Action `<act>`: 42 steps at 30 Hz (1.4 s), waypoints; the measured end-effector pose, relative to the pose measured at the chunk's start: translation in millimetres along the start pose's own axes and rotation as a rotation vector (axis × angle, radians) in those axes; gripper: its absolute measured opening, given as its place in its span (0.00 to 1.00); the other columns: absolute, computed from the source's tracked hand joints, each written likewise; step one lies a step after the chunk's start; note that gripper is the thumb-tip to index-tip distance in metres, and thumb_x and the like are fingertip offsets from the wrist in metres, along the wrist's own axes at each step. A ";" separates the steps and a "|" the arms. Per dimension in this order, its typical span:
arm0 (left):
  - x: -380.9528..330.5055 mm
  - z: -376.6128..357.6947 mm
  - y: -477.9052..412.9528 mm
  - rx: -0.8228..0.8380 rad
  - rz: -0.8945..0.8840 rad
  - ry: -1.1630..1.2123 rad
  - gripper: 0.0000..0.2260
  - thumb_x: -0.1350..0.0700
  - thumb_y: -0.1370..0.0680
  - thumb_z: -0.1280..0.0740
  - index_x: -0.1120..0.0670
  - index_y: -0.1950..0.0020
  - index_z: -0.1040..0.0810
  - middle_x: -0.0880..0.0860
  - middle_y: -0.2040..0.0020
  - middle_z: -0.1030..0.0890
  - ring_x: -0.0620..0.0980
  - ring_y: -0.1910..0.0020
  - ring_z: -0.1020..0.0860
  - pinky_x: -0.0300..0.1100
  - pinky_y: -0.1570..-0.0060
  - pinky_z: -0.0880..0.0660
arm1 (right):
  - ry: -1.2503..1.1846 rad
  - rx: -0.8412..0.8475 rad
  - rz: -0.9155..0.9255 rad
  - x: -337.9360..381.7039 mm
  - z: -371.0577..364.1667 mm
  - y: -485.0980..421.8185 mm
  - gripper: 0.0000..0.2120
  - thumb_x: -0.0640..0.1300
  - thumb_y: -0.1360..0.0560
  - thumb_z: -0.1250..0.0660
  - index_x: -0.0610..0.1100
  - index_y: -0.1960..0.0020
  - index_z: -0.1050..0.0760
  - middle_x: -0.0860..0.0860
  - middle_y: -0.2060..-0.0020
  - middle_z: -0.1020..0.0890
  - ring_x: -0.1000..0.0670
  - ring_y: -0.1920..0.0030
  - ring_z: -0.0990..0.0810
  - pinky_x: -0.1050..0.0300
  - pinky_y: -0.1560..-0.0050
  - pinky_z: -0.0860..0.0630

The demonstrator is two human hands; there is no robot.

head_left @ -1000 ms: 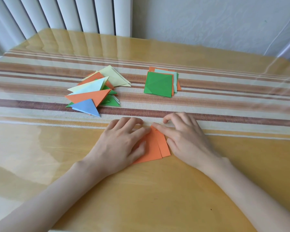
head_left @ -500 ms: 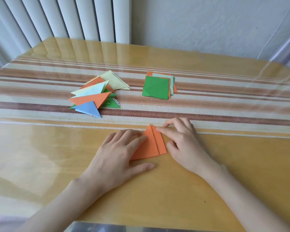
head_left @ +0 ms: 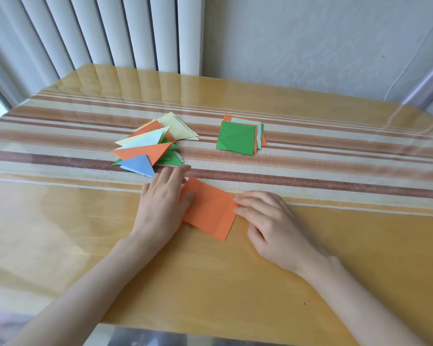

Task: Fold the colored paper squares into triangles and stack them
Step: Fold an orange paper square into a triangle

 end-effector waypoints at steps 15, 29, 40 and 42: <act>-4.8 17.2 45.4 0.105 -0.414 -0.169 0.26 0.31 0.25 0.44 0.51 0.49 0.20 0.47 0.49 0.21 0.47 0.52 0.24 0.41 0.43 0.33 | -0.036 0.007 0.253 -10.5 -2.8 -28.6 0.12 0.45 0.23 0.37 0.43 0.46 0.18 0.49 0.52 0.20 0.47 0.45 0.27 0.50 0.47 0.28; 7.1 7.5 49.9 0.197 -0.415 -0.050 0.16 0.42 0.20 0.45 0.51 0.53 0.26 0.48 0.39 0.24 0.48 0.33 0.29 0.45 0.30 0.45 | -0.236 -0.009 0.100 2.0 0.0 -17.9 0.11 0.49 0.25 0.36 0.43 0.53 0.20 0.55 0.59 0.21 0.52 0.54 0.26 0.55 0.50 0.31; 7.6 7.0 46.6 0.084 -0.434 -0.024 0.09 0.48 0.22 0.40 0.52 0.51 0.28 0.50 0.45 0.23 0.52 0.47 0.24 0.43 0.41 0.34 | -0.174 -0.065 -0.080 3.4 -10.0 -27.1 0.15 0.54 0.27 0.38 0.43 0.50 0.21 0.52 0.57 0.24 0.50 0.51 0.30 0.54 0.48 0.32; 6.2 7.8 47.3 0.089 -0.462 -0.035 0.10 0.49 0.22 0.41 0.50 0.43 0.26 0.50 0.42 0.25 0.52 0.45 0.25 0.43 0.40 0.33 | -0.123 -0.058 -0.091 2.8 -10.8 -25.8 0.16 0.55 0.26 0.38 0.44 0.50 0.22 0.50 0.55 0.24 0.48 0.51 0.30 0.52 0.49 0.32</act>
Point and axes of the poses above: each hand's wrist, its own y-axis away from the middle knuckle, its own z-axis out of the back of the hand, x = y × z, the point moved 3 cm from there along -y, towards the middle knuckle
